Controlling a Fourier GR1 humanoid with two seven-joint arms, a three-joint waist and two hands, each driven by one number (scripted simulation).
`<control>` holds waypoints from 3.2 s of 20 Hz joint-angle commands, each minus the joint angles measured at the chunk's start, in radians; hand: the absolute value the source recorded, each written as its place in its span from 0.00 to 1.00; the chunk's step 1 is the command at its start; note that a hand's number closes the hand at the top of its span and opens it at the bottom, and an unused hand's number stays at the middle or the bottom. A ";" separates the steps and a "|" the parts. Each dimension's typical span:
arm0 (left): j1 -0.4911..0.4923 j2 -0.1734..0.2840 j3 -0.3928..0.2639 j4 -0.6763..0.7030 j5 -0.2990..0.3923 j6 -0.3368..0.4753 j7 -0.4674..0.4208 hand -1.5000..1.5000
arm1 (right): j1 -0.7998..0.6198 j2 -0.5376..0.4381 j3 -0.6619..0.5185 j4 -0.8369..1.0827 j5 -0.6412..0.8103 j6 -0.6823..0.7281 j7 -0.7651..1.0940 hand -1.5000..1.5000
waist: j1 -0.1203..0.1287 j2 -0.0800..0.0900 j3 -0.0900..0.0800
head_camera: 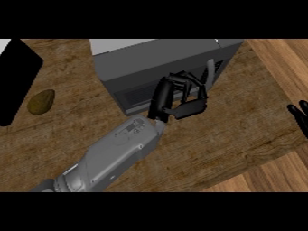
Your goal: Pick up the milk, place it into the microwave and close the microwave
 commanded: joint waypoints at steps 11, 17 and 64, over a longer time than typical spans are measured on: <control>-0.054 0.000 0.031 0.097 0.099 -0.033 -0.125 1.00 | -0.040 -0.048 -0.025 -0.038 -0.094 0.005 0.061 0.00 | -0.019 0.013 0.004; -0.058 0.000 0.033 0.118 0.127 -0.030 -0.166 1.00 | -0.045 -0.063 -0.041 -0.054 -0.124 -0.004 0.082 0.00 | -0.036 0.015 0.004; -0.098 0.000 -0.037 0.186 0.299 -0.035 -0.321 1.00 | -0.120 -0.224 -0.081 -0.075 -0.381 0.073 0.213 0.00 | -0.046 0.022 0.008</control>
